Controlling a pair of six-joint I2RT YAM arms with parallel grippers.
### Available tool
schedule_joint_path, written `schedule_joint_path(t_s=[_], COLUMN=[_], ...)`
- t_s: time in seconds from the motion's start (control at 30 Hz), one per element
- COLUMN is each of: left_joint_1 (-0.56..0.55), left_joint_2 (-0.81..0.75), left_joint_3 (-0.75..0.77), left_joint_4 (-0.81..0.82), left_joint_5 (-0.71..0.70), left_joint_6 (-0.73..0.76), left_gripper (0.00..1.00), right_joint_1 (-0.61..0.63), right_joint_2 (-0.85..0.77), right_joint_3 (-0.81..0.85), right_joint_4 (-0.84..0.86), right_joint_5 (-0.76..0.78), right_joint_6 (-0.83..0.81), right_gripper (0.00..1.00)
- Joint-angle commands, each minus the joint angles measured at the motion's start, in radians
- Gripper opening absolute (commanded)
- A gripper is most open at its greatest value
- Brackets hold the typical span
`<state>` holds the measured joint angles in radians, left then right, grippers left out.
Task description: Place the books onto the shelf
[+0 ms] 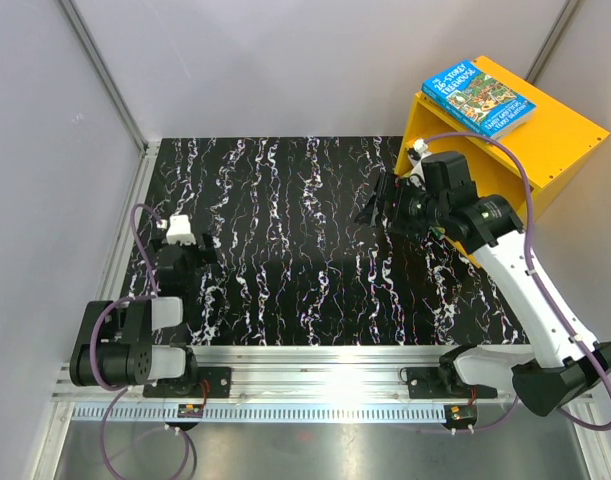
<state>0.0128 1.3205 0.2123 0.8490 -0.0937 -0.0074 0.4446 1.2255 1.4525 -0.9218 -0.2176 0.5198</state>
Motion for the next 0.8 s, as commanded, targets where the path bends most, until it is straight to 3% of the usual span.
schedule_joint_path(t_s=[0.0,0.33,0.6,0.7,0.77], left_joint_1=[0.023,0.023,0.024,0.024,0.023], left_joint_2=[0.005,0.002,0.000,0.002,0.000], left_joint_3=[-0.001,0.001,-0.001,-0.001,-0.001], left_joint_4=[0.219,0.199,0.200,0.200,0.200], left_joint_5=[0.055,0.055,0.055,0.055,0.055], left_joint_6=[0.015,0.015,0.014,0.015,0.015], left_gripper=[0.99,0.99,0.99,0.99,0.99], right_joint_1=[-0.006,-0.006,-0.006,-0.012,-0.052], right_joint_2=[-0.059,-0.184,-0.222,-0.138,-0.060], right_joint_3=[-0.058,-0.216,-0.351,-0.389,-0.417], right_joint_4=[0.098,0.377,0.436,0.437,0.455], right_joint_5=[0.041,0.208,0.606,0.780,0.813], right_joint_6=[0.045,0.121,-0.020,-0.047,-0.064], right_gripper=[1.00,1.00,1.00,1.00,1.00])
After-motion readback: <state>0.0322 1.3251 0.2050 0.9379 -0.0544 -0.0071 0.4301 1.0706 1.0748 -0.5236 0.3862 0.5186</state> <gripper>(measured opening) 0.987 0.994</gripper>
